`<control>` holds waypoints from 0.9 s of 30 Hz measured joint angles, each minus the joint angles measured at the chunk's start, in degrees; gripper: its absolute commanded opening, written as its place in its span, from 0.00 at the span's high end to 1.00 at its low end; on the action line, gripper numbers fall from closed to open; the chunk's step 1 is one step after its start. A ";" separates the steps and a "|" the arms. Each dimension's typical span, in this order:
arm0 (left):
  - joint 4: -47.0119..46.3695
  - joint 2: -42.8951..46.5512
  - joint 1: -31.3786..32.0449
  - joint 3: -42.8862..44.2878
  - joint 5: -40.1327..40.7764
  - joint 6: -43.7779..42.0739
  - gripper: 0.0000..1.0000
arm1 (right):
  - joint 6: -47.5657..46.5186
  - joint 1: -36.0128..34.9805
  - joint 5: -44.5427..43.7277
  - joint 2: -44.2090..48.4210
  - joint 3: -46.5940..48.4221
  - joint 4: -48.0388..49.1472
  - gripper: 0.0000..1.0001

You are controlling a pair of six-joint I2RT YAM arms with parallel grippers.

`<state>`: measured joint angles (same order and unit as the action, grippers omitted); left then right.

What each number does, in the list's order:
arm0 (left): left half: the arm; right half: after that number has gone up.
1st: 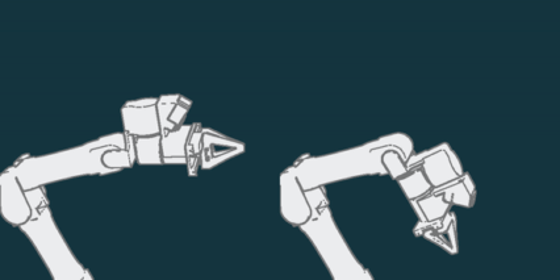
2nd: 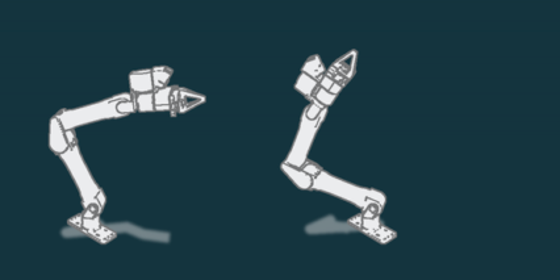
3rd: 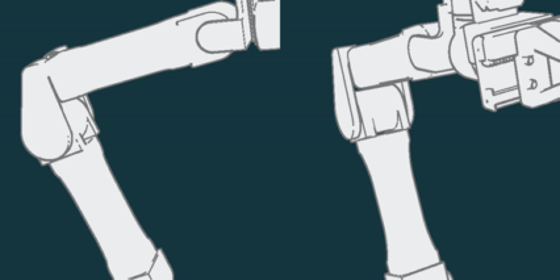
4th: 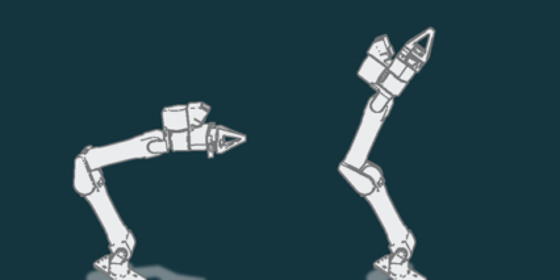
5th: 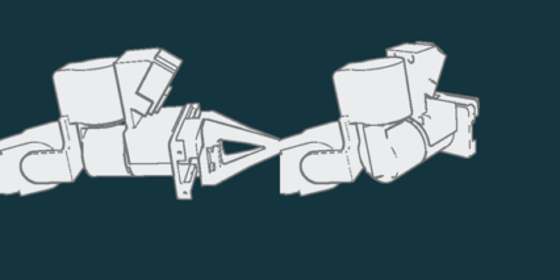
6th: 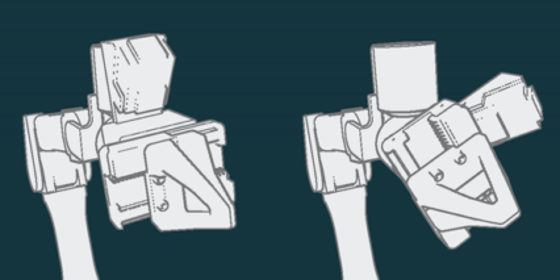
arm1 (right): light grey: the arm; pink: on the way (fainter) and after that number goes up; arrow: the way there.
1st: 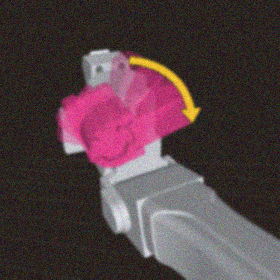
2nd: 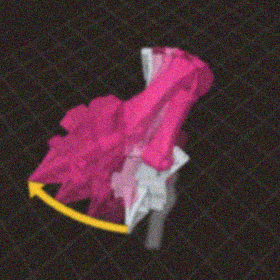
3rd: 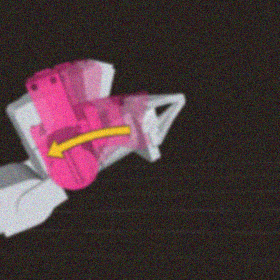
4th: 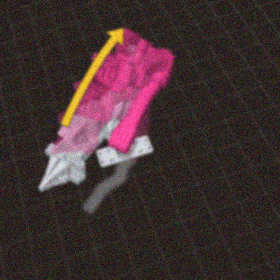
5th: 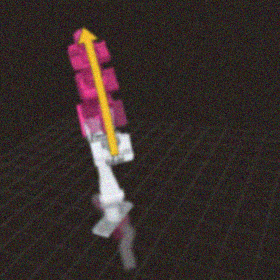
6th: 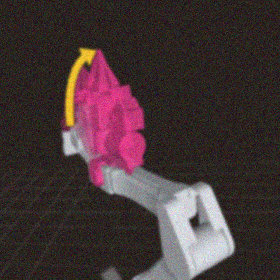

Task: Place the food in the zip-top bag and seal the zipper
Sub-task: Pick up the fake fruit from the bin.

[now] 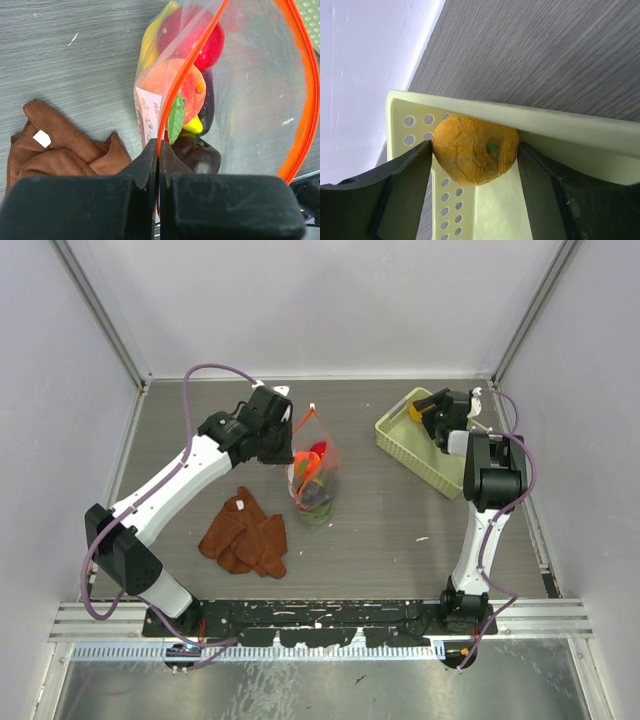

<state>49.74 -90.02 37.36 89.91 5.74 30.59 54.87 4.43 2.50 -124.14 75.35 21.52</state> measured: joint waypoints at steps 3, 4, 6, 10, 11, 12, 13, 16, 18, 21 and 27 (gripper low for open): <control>0.00 0.00 0.00 0.00 0.00 -0.02 1.00 | -0.02 0.31 0.63 0.00 -0.11 0.44 0.37; 0.00 0.00 0.00 0.00 0.00 0.00 1.00 | -0.04 0.46 1.07 0.00 -0.28 0.61 0.40; 0.00 0.00 0.00 0.00 0.00 0.00 1.00 | -0.13 0.76 1.95 0.00 -0.83 1.31 0.43; 0.00 0.00 0.00 0.00 0.02 -0.02 1.00 | -1.03 1.07 3.06 1.05 -2.60 2.19 0.46; 0.00 0.00 0.00 0.00 0.02 -0.02 1.00 | -1.42 1.07 3.19 1.68 -3.08 1.92 0.47; 0.00 0.00 0.00 0.00 0.02 -0.02 1.00 | -2.12 1.09 3.32 2.64 -4.00 1.25 0.47; 0.00 0.00 0.00 0.00 0.02 -0.02 1.00 | -2.51 1.11 3.43 3.37 -4.72 0.70 0.47; 0.02 0.00 0.00 0.00 0.02 -0.02 1.00 | -4.04 1.25 3.80 6.27 -7.72 -0.74 0.48; 0.02 0.00 0.00 0.00 0.02 -0.04 1.00 | -5.31 1.29 3.98 8.96 -10.14 -1.75 0.48; 0.00 0.00 0.00 0.00 0.02 -0.02 1.00 | -7.30 1.29 4.26 14.12 -13.18 -4.11 0.48; -0.09 0.00 0.00 0.20 -0.02 -0.02 1.00 | -11.54 1.27 5.99 25.59 -15.96 -9.42 0.48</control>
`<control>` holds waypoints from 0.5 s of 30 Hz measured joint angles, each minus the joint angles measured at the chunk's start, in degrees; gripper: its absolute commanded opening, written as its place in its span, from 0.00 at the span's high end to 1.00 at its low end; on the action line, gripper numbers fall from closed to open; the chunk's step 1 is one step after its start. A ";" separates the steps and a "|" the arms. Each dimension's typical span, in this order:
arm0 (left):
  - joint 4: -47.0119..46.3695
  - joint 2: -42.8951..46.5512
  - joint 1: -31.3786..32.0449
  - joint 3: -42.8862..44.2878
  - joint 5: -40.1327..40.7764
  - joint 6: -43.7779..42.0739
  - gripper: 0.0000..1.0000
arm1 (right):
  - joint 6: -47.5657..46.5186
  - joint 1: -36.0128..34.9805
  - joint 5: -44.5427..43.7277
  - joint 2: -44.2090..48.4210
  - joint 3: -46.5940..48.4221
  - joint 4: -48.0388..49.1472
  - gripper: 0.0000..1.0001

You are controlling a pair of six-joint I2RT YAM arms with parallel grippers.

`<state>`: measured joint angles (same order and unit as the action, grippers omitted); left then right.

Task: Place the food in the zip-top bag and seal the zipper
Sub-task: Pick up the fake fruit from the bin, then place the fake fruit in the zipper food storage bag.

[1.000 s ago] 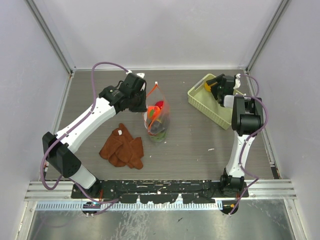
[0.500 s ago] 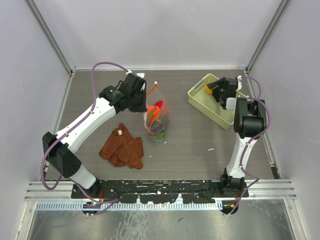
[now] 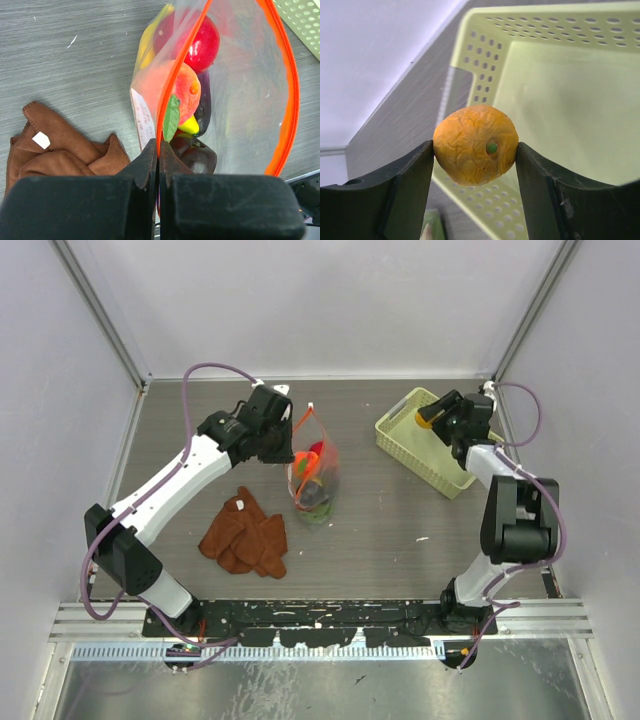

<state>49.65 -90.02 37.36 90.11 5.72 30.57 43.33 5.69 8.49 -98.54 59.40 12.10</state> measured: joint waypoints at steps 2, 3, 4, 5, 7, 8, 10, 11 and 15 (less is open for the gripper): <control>0.02 0.00 0.00 0.52 -0.02 0.00 1.00 | -1.44 -0.15 0.70 3.87 -0.17 -1.97 0.48; -0.02 0.00 0.00 0.79 -0.04 0.00 1.00 | -1.97 -0.35 0.98 5.38 -0.17 -2.80 0.48; -0.02 0.00 0.00 1.07 -0.09 0.00 1.00 | -2.78 -0.59 1.31 7.17 -0.17 -4.04 0.48; -0.02 0.00 0.00 1.33 -0.17 0.00 1.00 | -3.45 -0.85 1.64 8.81 -0.17 -5.18 0.48; -0.04 0.00 0.00 1.60 -0.39 0.00 1.00 | -5.03 -1.97 2.29 12.09 -0.13 -7.85 0.48; -0.07 0.00 0.00 1.62 -0.50 0.02 1.00 | -5.88 -2.78 2.54 13.51 -0.07 -9.11 0.48; -0.04 -0.02 0.00 1.62 -0.66 0.02 1.00 | -7.52 -5.20 2.71 15.98 0.50 -12.33 0.48; -0.04 -0.02 0.00 1.62 -0.76 0.02 1.00 | -8.44 -6.84 2.60 17.05 1.11 -14.23 0.48; -0.07 -0.02 0.00 1.64 -1.20 0.07 1.00 | -11.82 -14.25 2.12 19.87 5.20 -20.59 0.48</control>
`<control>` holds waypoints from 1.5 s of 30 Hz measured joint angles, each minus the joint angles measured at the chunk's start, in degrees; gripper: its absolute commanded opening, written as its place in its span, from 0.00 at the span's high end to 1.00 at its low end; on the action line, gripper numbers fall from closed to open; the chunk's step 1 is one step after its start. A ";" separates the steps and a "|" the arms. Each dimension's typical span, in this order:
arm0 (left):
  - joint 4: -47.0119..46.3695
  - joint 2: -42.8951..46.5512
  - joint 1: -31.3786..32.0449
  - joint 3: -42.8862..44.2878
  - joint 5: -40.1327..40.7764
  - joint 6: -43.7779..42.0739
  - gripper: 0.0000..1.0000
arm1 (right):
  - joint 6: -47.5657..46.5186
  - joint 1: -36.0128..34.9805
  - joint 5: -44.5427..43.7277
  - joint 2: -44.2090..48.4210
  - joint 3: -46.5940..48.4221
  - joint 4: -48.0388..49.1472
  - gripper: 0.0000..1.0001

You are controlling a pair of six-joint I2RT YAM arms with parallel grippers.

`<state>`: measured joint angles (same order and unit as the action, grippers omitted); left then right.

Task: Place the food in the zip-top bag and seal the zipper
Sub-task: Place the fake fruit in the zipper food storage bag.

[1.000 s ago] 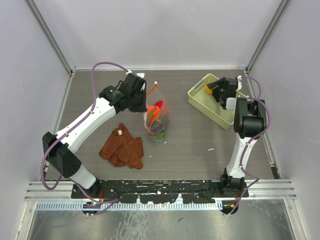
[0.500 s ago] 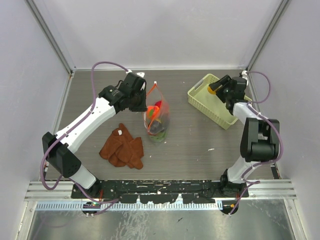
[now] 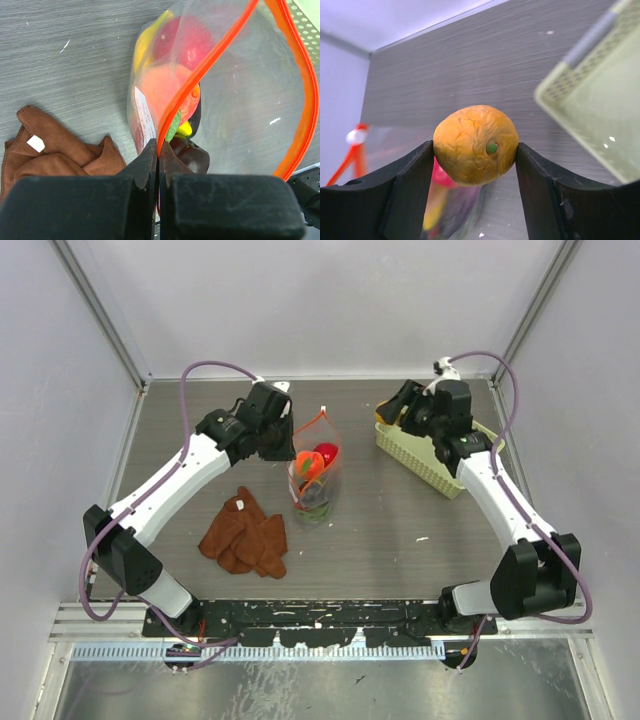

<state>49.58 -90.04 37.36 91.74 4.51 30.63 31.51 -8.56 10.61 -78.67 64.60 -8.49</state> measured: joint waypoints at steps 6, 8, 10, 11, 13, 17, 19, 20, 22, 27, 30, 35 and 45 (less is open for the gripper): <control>0.00 0.00 0.00 0.00 -0.33 0.07 1.00 | -5.27 -9.86 -1.49 2.60 8.07 -6.67 0.47; 0.00 0.00 0.00 0.00 -0.35 0.20 1.00 | -7.37 -12.74 -1.62 3.02 10.71 -8.41 0.47; 0.00 0.00 0.00 0.00 -0.35 0.24 1.00 | -9.18 -15.41 -1.84 3.04 13.03 -9.97 0.46; 0.00 0.00 0.00 0.00 -0.35 0.24 1.00 | -10.34 -16.85 -1.99 3.02 14.10 -10.75 0.46; -0.02 -0.09 0.00 0.00 -0.42 0.28 1.00 | -12.39 -19.69 -2.10 2.95 15.78 -12.33 0.45; -0.02 -0.39 0.00 0.02 -0.48 0.37 1.00 | -16.26 -24.39 -2.05 1.31 18.56 -15.21 0.45; -0.04 -0.50 0.00 0.07 -0.50 0.42 1.00 | -17.94 -26.25 -2.10 -0.07 19.50 -16.50 0.43; -0.04 -0.52 0.00 0.07 -0.50 0.42 1.00 | -18.84 -27.19 -2.19 -0.90 19.82 -17.22 0.43; -0.04 -0.52 0.00 0.07 -0.50 0.42 1.00 | -20.26 -28.70 -2.43 -2.62 20.31 -18.60 0.42; -0.04 -0.59 0.00 0.07 -0.52 0.42 1.00 | -22.56 -30.56 -3.93 -6.16 20.41 -22.08 0.34; -0.04 -0.61 0.00 0.07 -0.55 0.42 1.00 | -23.17 -30.71 -5.38 -6.71 20.41 -23.65 0.29; -0.04 -0.61 0.00 0.09 -0.57 0.42 1.00 | -23.82 -30.71 -7.41 -6.71 20.41 -23.98 0.23; -0.04 -0.61 0.00 0.07 -0.90 0.42 1.00 | -23.82 -30.71 -9.05 -6.12 21.09 -25.51 0.21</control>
<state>49.54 -90.65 37.36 91.81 3.62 31.05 7.68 -39.27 1.56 -84.79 85.69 -34.00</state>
